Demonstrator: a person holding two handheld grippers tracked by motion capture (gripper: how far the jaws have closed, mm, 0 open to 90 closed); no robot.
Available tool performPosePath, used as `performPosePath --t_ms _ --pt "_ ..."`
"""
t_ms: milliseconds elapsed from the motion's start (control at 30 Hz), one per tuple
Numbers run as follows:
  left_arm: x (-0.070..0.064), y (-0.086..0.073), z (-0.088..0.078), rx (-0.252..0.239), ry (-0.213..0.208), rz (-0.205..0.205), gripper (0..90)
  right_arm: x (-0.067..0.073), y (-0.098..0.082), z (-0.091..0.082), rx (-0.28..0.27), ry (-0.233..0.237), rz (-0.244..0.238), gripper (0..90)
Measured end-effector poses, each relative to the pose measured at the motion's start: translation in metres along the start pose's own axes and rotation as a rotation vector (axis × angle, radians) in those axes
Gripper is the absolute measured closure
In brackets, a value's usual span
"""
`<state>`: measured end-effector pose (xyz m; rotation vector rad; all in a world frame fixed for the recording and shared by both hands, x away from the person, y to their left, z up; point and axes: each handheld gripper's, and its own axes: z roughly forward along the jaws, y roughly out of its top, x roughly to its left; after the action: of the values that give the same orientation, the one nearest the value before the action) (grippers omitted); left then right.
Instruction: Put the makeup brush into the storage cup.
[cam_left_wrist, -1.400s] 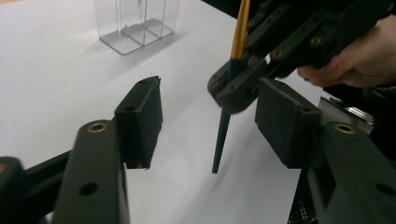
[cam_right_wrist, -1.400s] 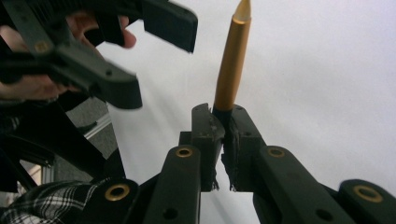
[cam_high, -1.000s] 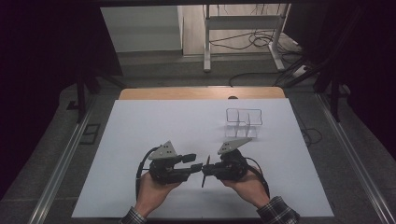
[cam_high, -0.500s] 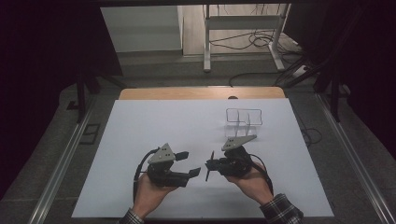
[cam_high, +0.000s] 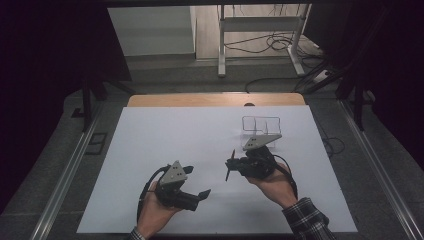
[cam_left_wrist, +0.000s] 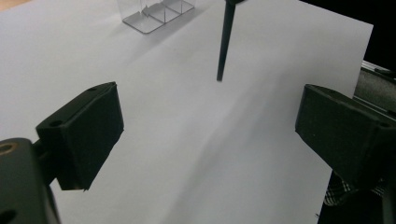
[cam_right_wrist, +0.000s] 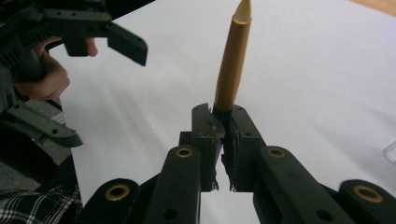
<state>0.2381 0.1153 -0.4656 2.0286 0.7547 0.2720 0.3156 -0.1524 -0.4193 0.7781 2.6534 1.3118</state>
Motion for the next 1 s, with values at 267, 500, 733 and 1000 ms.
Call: performPosePath --t_ms 267,500,733,1000 --pt "-0.001 -0.004 -0.003 0.011 0.011 0.001 6.3 -0.006 0.002 -0.003 -0.007 -0.012 0.006 82.9" --pt "0.0 -0.012 -0.009 0.015 0.038 -0.003 5.1 -0.011 0.005 -0.005 -0.012 -0.024 0.012 82.9" --pt "0.0 -0.021 -0.016 0.032 0.068 0.011 4.5 -0.016 0.01 -0.008 -0.017 -0.041 0.0 82.9" --pt "0.0 -0.032 -0.021 0.031 0.07 -0.016 3.8 -0.022 0.017 -0.012 -0.022 -0.059 0.0 82.9"
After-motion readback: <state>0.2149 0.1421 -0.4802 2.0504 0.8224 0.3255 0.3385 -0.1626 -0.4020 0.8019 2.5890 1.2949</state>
